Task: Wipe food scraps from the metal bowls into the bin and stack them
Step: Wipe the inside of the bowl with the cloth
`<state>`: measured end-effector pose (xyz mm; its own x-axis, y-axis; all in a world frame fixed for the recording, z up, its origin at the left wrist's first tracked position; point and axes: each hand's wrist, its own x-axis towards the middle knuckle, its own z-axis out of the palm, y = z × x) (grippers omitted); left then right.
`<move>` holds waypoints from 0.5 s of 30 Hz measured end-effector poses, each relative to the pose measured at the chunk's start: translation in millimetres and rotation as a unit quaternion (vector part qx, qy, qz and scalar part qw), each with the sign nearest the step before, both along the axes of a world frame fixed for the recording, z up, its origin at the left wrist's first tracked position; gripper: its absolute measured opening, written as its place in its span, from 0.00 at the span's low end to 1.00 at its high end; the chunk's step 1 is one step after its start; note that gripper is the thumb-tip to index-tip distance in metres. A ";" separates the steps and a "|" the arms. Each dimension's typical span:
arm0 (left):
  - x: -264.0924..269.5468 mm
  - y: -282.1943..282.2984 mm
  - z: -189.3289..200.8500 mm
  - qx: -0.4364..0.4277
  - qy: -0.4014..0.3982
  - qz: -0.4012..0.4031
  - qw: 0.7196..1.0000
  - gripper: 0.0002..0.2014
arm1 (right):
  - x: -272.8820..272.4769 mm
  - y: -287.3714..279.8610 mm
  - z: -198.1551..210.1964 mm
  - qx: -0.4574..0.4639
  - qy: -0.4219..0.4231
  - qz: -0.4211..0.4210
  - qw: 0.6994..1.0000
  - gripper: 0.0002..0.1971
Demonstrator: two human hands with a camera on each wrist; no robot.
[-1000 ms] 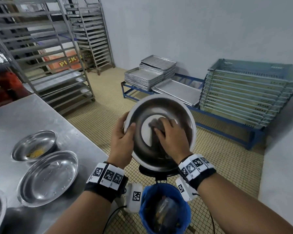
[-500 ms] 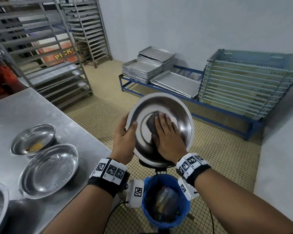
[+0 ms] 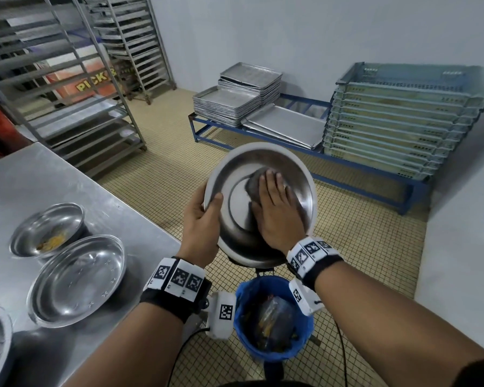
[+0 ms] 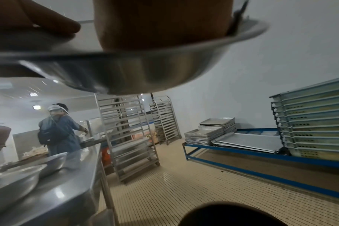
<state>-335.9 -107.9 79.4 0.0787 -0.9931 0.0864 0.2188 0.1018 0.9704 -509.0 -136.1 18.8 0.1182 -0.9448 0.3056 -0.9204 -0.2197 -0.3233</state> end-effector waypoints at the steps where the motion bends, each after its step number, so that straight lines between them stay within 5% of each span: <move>1: -1.4 -0.3 1.7 0.000 0.004 -0.009 1.000 0.15 | 5.6 -2.0 4.4 -0.007 -0.004 0.013 1.000 0.35; 9: 8.8 -16.4 14.5 -0.010 0.023 0.022 0.999 0.14 | 13.4 15.2 3.7 0.060 0.075 0.241 0.966 0.32; 15: 25.4 -22.2 19.5 -0.031 0.004 0.037 0.999 0.16 | -5.4 23.2 -10.7 0.066 0.144 0.159 0.974 0.40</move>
<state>-310.5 -130.0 98.9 0.1533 -0.9773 0.1461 0.2159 0.1774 0.9602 -514.5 -113.0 8.1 0.4748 -0.8749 0.0952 -0.8690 -0.4832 -0.1069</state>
